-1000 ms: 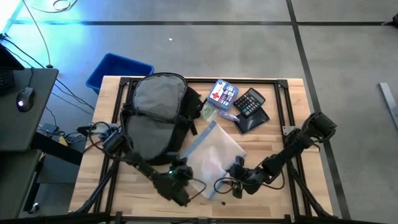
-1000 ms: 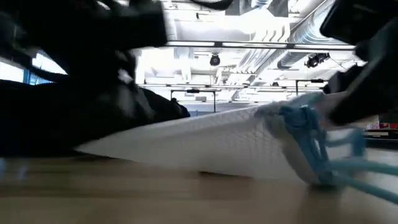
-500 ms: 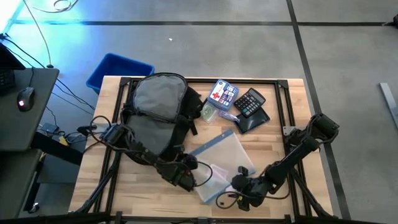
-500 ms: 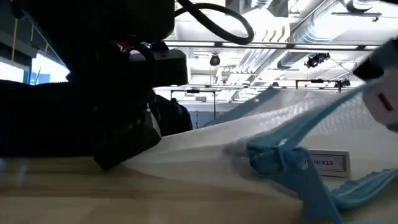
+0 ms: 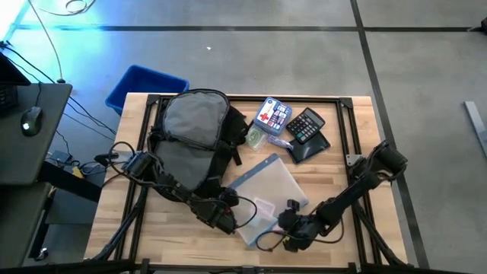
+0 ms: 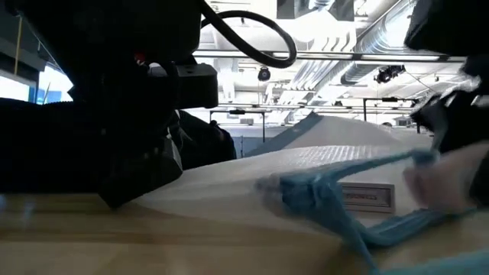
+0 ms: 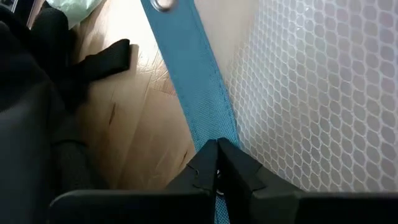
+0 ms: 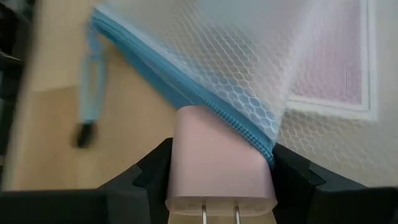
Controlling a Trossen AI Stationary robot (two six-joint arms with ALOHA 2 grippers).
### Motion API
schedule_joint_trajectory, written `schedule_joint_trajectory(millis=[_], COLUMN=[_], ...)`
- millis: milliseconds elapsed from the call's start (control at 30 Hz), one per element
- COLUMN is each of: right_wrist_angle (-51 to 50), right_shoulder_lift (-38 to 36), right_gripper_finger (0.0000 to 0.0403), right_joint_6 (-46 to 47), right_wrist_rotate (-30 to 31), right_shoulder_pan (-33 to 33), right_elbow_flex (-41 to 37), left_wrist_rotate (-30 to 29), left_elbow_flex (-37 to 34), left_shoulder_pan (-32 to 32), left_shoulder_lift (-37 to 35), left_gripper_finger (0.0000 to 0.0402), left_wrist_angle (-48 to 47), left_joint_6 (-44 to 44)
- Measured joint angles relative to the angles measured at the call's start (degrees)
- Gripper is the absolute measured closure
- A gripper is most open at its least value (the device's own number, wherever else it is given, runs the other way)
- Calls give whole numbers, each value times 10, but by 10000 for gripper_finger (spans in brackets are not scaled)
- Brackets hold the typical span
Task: Unpack backpack
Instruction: Remove the pink charger adapter from the white zip bag
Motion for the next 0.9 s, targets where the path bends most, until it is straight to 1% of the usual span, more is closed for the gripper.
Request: schedule_joint_trajectory(millis=[133, 200, 267, 433, 500, 633, 800, 900], right_wrist_angle=[6, 6, 8, -3, -10, -40, -51, -50], right_shoulder_lift=[13, 14, 14, 16, 16, 15, 15, 15], right_gripper_finger=[160, 147, 144, 159, 168, 189, 217, 221], right_joint_6=[9, 13, 13, 17, 34, 71, 75, 90], right_wrist_rotate=[4, 4, 5, 9, 12, 13, 12, 12], right_shoulder_pan=[-6, -6, 0, 14, 18, 19, 19, 19], right_elbow_flex=[1, 1, 3, 12, 13, 14, 14, 14], left_wrist_rotate=[0, 1, 0, 2, 2, 3, 3, 3], left_elbow_flex=[0, 0, 0, 0, 0, 0, 0, 0], left_shoulder_pan=[-2, -2, -2, -2, -2, -2, -2, -2], left_shoulder_lift=[0, 0, 0, 0, 0, 0, 0, 0], left_gripper_finger=[401, 401, 401, 401, 401, 401, 401, 401], left_wrist_angle=[-5, -9, -13, -39, -44, -47, -48, -48], left_joint_6=[-5, -13, -20, -53, -62, -69, -70, -71])
